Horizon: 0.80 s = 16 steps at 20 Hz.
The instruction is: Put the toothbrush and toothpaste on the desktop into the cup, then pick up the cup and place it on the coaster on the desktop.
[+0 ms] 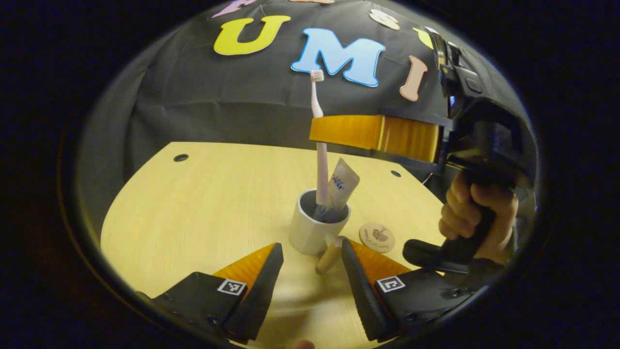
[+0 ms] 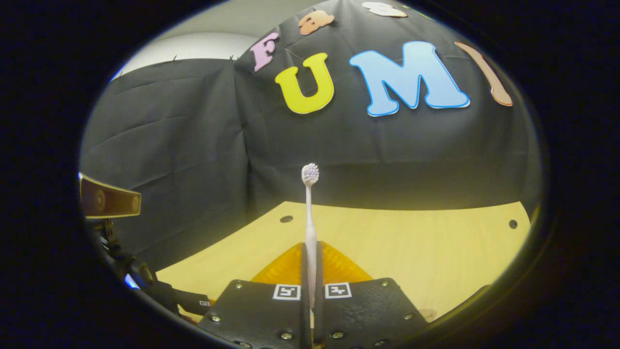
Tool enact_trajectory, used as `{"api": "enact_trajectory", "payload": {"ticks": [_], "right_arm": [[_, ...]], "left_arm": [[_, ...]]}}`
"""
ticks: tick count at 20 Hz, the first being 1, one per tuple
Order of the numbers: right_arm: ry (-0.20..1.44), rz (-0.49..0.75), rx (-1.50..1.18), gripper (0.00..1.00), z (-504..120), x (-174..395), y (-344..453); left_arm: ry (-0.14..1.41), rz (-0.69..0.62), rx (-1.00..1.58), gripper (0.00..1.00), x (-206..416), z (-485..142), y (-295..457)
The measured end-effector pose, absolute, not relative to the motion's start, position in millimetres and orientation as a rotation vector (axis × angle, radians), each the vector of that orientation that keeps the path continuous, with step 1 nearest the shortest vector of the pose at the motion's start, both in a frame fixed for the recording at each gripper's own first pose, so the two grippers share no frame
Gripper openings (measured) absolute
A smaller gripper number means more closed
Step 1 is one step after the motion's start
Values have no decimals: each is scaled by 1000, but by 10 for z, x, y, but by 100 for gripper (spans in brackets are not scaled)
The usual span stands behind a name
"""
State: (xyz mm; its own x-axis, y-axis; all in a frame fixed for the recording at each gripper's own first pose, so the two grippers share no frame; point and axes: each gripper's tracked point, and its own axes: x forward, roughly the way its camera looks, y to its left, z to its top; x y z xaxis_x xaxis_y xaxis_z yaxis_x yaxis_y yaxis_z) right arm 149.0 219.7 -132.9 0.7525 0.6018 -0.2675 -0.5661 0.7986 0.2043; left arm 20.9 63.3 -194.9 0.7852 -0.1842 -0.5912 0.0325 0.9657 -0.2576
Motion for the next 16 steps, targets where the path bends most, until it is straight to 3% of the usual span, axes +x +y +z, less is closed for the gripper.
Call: {"api": "enact_trajectory", "payload": {"ticks": [12, 14, 16], "right_arm": [[336, 613, 49, 8, -1521, 1600, 2128], [338, 597, 23, 14, -1543, 1606, 2091], [343, 593, 23, 29, -1540, 1593, 2053]], "left_arm": [[686, -91, -258, 85, 253, -2055, 696], [690, -92, -257, 83, 260, -2058, 688], [690, -94, -254, 83, 271, -2054, 672]]}}
